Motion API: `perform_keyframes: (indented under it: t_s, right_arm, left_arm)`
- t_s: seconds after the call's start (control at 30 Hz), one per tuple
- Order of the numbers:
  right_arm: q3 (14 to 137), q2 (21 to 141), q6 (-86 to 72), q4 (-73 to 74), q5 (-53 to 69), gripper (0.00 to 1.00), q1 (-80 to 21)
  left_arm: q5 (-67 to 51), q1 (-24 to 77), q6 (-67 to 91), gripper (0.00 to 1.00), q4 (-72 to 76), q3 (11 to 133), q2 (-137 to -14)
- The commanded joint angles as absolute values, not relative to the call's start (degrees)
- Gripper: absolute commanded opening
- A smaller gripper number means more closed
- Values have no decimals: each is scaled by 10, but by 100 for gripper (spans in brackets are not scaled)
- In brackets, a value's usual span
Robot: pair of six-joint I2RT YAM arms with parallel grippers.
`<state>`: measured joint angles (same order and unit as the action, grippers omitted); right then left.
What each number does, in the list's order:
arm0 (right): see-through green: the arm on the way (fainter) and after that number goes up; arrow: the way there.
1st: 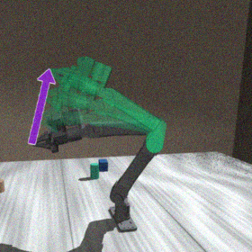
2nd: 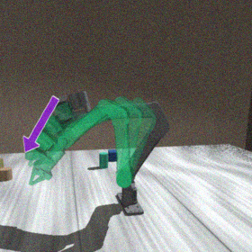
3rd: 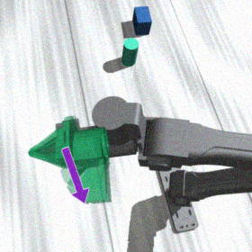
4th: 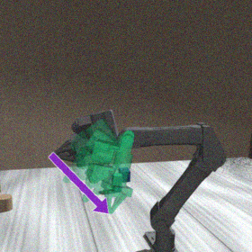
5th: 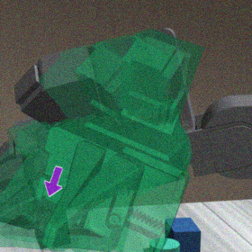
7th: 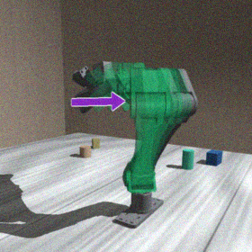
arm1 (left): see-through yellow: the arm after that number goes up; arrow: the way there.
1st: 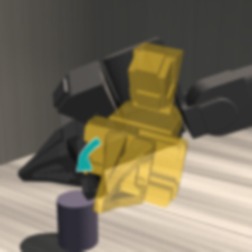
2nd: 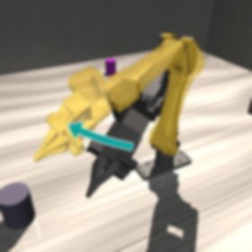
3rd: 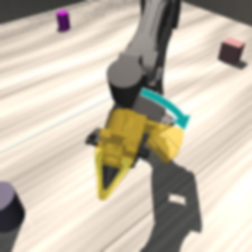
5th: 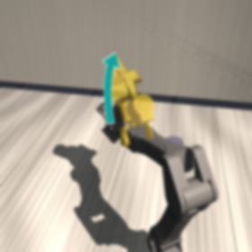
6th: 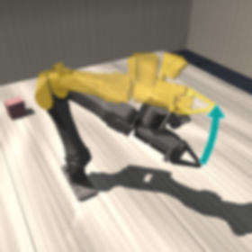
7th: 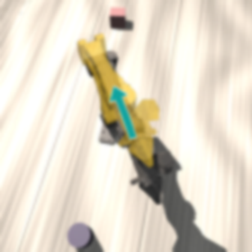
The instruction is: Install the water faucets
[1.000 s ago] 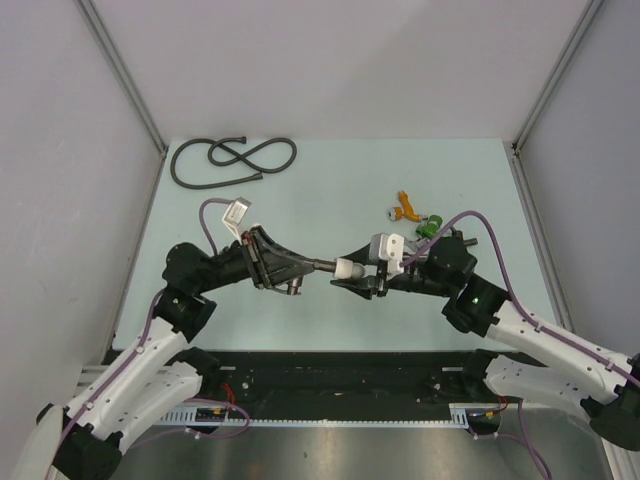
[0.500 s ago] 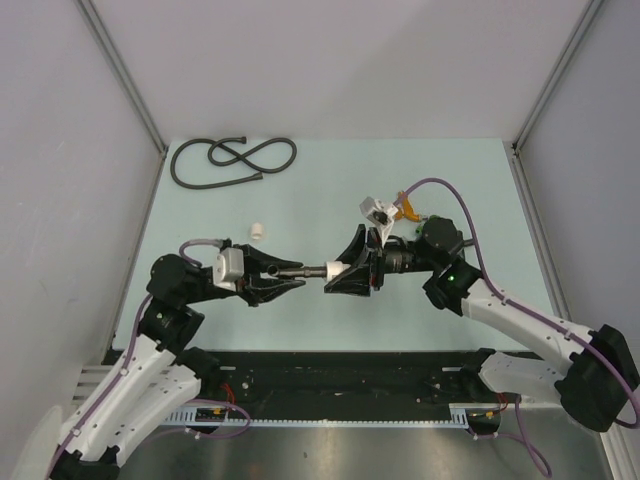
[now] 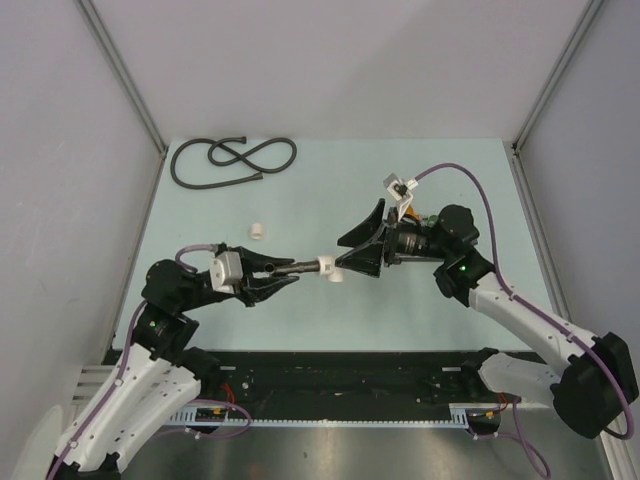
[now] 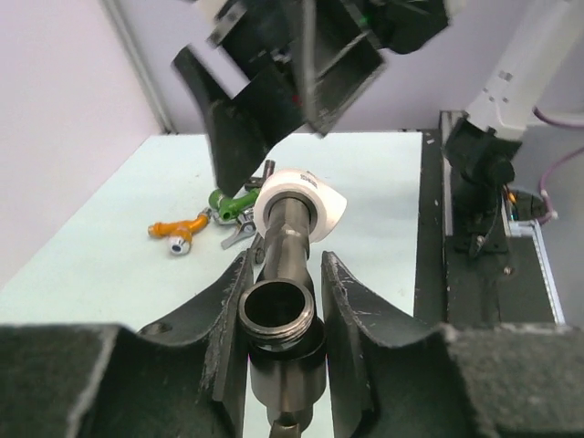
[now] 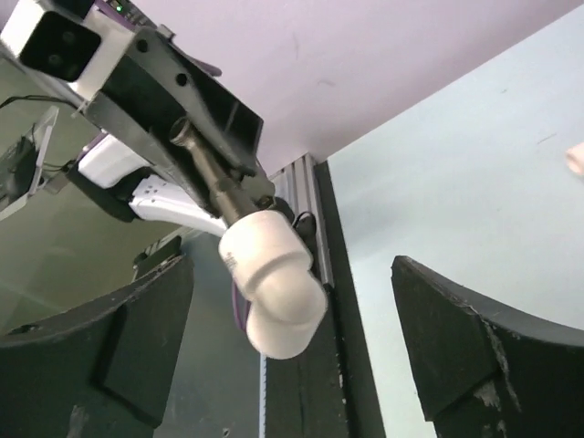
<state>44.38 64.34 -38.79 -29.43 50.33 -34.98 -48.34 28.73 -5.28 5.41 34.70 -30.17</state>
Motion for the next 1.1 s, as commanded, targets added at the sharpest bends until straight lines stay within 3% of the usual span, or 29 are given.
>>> perform_keyframes:
  t_s: [0.0, 0.2, 0.47, 0.9, 1.07]
  right_arm:
    - [488, 585, -305, -230, 441, 97, -345]
    - [490, 513, -59, -111, 320, 100, -359]
    - [462, 489, 233, -40, 176, 100, -511]
    - [451, 522, 286, -30, 99, 98, -569]
    - [451, 541, 293, -31, 70, 91, -584]
  left_arm:
    - [-352, 284, 98, 0, 84, 362, -320]
    - [-294, 283, 350, 0, 76, 364, -360]
    - [-332, 273, 567, 0, 139, 335, -402]
    - [-437, 250, 778, 0, 337, 283, -472]
    - [-455, 243, 795, 0, 355, 289, -480]
